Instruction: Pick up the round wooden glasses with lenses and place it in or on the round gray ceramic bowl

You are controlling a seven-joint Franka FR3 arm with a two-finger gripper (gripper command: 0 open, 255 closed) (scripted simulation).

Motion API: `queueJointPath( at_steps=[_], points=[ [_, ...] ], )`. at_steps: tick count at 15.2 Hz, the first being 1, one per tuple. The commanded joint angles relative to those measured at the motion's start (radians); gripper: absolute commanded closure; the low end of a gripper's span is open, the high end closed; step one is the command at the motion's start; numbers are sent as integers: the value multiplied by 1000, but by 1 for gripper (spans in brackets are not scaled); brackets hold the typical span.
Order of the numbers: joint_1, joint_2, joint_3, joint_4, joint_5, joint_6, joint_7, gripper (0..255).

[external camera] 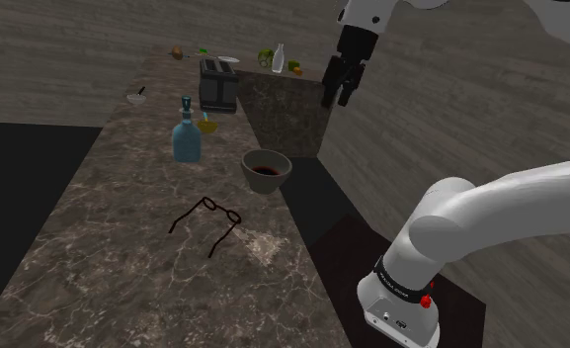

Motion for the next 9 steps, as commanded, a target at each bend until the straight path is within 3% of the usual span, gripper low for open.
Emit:
queueJointPath(
  at_steps=[1,9],
  points=[
    [0,0,0,0,0,0,0,0],
    [48,53,108,-184,47,291,44,0]
  ],
)
